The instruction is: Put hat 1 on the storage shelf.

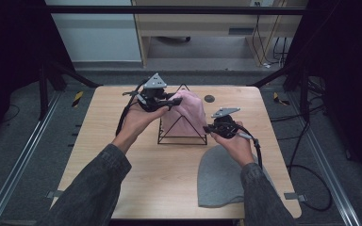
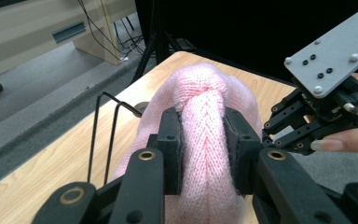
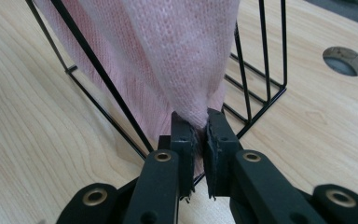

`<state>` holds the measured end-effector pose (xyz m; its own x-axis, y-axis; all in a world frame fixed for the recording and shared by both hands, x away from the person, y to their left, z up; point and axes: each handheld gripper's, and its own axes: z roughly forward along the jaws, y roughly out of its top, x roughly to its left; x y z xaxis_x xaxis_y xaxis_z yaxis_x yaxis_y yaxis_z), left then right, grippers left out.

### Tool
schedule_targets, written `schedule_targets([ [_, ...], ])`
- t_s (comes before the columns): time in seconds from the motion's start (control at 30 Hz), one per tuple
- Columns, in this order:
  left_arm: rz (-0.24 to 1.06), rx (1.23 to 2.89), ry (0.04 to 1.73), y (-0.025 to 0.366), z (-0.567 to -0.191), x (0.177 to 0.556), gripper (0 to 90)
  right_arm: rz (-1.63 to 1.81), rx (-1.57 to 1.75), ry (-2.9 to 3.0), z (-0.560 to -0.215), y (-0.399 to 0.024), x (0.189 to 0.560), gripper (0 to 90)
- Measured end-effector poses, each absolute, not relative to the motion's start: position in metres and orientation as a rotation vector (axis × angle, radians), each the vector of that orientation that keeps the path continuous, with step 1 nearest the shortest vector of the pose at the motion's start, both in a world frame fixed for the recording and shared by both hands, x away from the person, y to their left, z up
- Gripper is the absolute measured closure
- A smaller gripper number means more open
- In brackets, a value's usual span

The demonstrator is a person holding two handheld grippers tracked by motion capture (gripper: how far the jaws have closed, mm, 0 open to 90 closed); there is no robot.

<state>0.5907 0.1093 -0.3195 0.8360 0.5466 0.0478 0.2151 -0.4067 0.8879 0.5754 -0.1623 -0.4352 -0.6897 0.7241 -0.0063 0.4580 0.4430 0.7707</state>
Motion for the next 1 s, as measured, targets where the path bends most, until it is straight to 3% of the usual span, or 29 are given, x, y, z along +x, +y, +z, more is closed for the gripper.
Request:
schedule_targets([
  [0.17, 0.405, 1.993, 0.563, 0.106, -0.323, 0.589, 71.0, 1.104, 1.032, 2.367, -0.439, -0.164, 0.575, 77.8],
  [0.27, 0.401, 1.996, 0.576, 0.104, -0.325, 0.588, 71.1, 1.067, 1.04, 2.372, -0.438, -0.169, 0.569, 64.8],
  [0.37, 0.4, 2.004, 0.573, 0.102, -0.327, 0.586, 71.1, 1.049, 1.051, 2.362, -0.435, -0.177, 0.563, 59.0],
  [0.6, 0.378, 2.01, 0.584, 0.1, -0.332, 0.587, 70.4, 1.026, 1.077, 2.332, -0.431, -0.202, 0.552, 51.9],
  [1.0, 0.365, 2.038, 0.598, 0.1, -0.338, 0.583, 69.4, 1.01, 1.139, 2.291, -0.436, -0.222, 0.546, 48.9],
])
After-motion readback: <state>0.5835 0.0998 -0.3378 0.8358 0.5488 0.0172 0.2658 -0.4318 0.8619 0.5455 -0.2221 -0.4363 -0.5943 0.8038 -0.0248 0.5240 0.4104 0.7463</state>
